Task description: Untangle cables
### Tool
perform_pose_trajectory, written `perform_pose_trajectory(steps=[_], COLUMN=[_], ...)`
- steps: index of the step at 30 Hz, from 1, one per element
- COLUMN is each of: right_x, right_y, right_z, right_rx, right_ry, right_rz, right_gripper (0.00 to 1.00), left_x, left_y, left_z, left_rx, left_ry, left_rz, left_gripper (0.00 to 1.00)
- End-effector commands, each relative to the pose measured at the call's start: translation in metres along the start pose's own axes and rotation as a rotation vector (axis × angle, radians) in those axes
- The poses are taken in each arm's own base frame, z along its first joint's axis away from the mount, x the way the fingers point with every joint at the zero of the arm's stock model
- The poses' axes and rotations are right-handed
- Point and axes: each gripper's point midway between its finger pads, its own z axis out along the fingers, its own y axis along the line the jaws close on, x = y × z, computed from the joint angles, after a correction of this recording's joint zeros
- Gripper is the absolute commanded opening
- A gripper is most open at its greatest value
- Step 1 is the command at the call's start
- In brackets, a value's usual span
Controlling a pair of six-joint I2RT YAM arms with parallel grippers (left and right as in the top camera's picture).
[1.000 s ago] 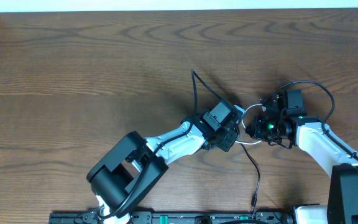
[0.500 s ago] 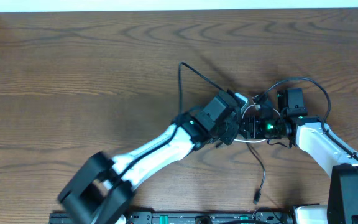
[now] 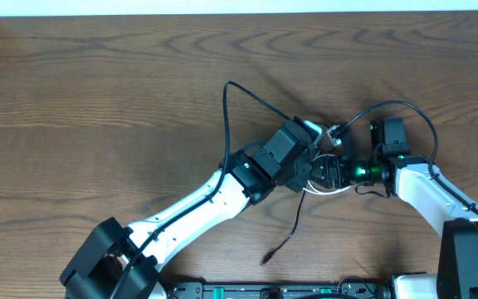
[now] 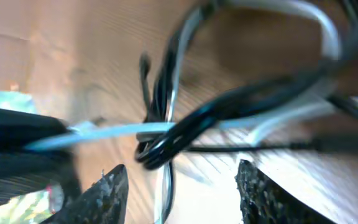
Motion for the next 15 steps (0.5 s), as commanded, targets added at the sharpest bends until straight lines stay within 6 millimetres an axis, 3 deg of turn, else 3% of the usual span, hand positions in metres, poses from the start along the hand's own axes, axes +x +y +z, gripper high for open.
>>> perform_pose_trajectory(steps=[1,3,6,11,15], right_x=[0.013,0.021,0.025,0.018,0.002], right_y=[-0.048,-0.060,-0.058,-0.039,-0.011], right_z=[-0.006,-0.010,-0.010,-0.005,-0.003], right_rx=[0.288,0.367,0.356,0.240,0.086], right_ry=[0.031,0.048,0.066,0.050,0.007], right_rz=[0.131,0.177,0.188,0.174,0.133], right_gripper=[0.45,0.44,0.45,0.45,0.46], left_x=[0.006,0.015,0.028,0.032,0.029], left_y=[0.008,0.010,0.013,0.014,0.013], left_z=[-0.002,-0.002,-0.004,-0.004,-0.004], left_rx=[-0.049,-0.059,-0.072,-0.077,-0.070], left_ry=[0.031,0.070,0.120,0.139,0.127], left_rz=[-0.010,-0.012,-0.015,-0.016,-0.016], left_gripper=[0.08,0.08,0.07,0.07,0.08])
